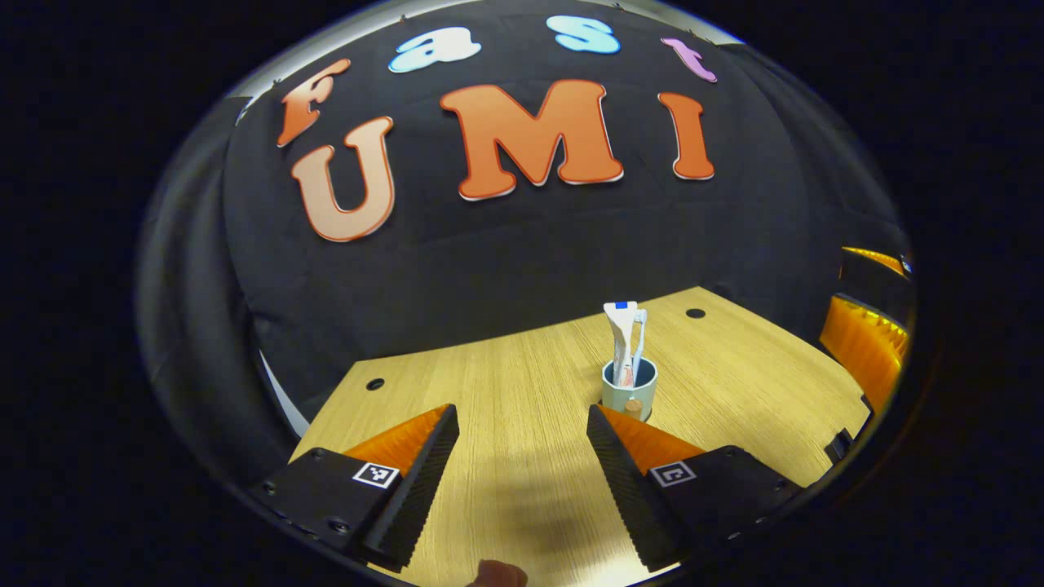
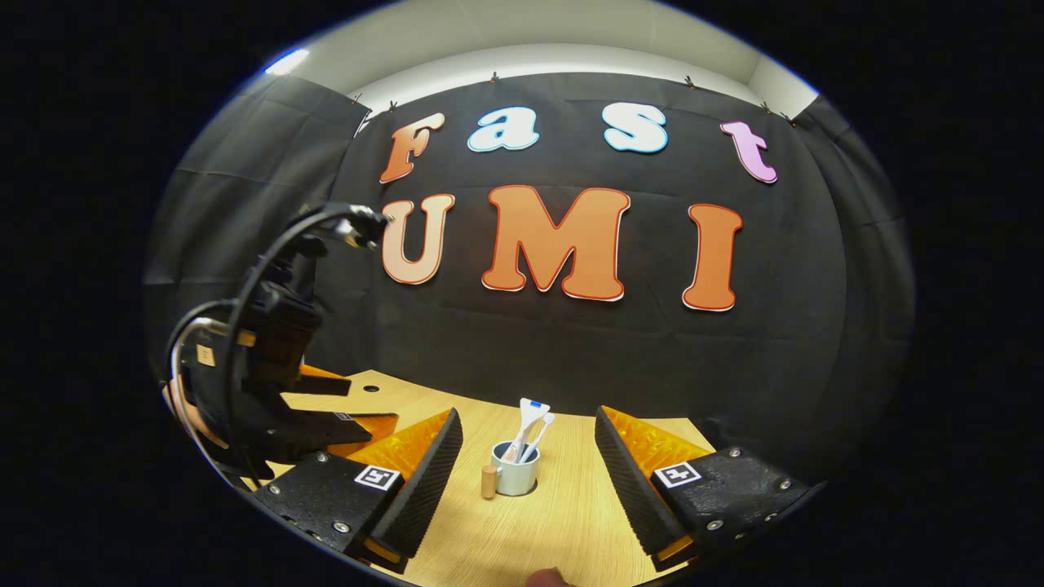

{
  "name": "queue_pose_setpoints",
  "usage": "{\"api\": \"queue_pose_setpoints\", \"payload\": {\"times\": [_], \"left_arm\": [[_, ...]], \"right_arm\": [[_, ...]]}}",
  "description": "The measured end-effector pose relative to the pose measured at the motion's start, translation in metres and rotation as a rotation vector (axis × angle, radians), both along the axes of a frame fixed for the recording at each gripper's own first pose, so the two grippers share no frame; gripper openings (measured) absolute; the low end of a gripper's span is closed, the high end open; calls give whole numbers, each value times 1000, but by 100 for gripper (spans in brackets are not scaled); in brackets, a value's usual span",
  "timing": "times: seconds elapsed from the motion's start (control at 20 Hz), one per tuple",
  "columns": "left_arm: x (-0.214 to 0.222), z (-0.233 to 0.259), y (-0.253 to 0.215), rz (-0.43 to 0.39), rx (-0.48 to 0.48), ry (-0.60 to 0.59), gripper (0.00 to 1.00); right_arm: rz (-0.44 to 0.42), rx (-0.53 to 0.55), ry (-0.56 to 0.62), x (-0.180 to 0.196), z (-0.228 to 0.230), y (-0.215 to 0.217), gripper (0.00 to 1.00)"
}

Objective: Put the toothbrush and toothpaste on the desktop into the cup, then pick up the cup and place it on the coaster on the desktop.

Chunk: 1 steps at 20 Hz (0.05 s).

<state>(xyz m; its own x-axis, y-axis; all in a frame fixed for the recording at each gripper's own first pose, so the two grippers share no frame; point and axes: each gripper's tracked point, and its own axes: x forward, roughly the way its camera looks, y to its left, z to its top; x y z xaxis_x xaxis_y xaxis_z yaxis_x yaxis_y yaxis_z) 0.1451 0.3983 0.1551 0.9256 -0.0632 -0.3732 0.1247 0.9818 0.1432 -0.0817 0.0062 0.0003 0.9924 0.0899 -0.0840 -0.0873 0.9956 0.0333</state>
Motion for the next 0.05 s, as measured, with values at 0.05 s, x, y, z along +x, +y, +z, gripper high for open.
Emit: {"api": "queue_pose_setpoints", "payload": {"times": [0.05], "left_arm": [[-8,3,2,5,-10,-27,95]], "right_arm": [[2,3,-2,-4,-2,4,98]]}}
